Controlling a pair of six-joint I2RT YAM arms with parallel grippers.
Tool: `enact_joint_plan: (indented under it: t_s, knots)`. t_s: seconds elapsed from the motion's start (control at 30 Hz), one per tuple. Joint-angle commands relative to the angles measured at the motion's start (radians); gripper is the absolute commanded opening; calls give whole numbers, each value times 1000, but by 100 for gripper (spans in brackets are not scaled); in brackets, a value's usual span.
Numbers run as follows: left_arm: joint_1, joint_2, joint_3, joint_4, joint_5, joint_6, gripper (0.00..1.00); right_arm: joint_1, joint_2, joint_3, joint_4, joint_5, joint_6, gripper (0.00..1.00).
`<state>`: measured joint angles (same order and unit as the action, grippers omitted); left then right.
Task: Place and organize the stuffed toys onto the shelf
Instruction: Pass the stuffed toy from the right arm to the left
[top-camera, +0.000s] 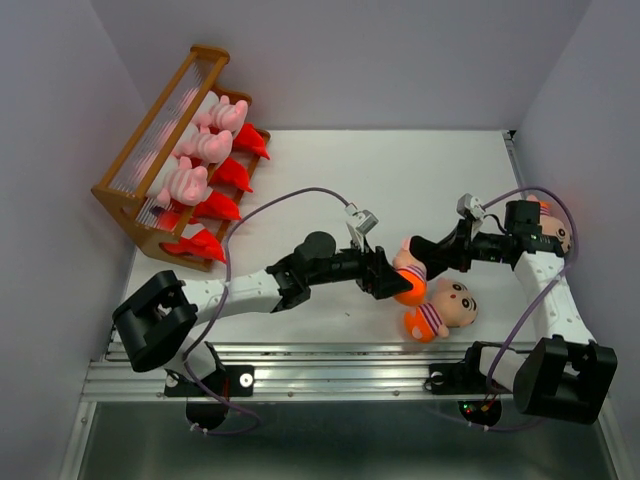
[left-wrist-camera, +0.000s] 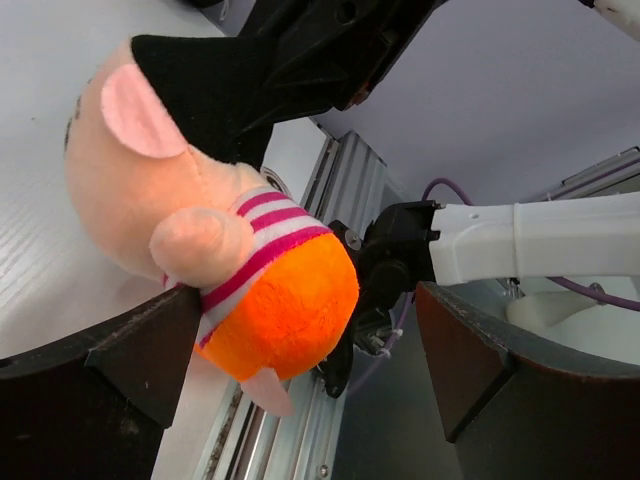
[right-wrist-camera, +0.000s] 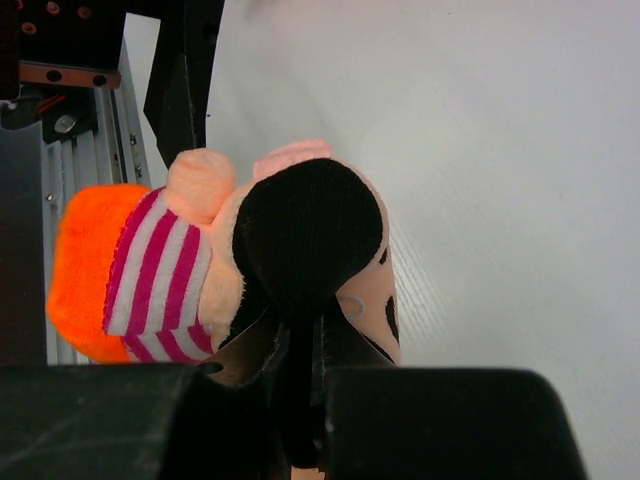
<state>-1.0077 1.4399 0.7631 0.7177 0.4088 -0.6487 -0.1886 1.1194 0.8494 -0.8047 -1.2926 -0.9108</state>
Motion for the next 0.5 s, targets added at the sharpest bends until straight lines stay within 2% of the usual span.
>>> enact_joint_plan:
  t_s: [0.0, 0.23, 0.47]
  knots:
    - [-28, 37, 56, 81, 36, -5, 99, -5, -29, 28, -25, -85, -22, 4]
    - [-37, 80, 76, 72, -4, -11, 75, -5, -49, 37, -27, -99, 0, 7]
    - [-40, 85, 84, -3, -108, 24, 65, -5, -72, 37, -27, -106, 23, 7]
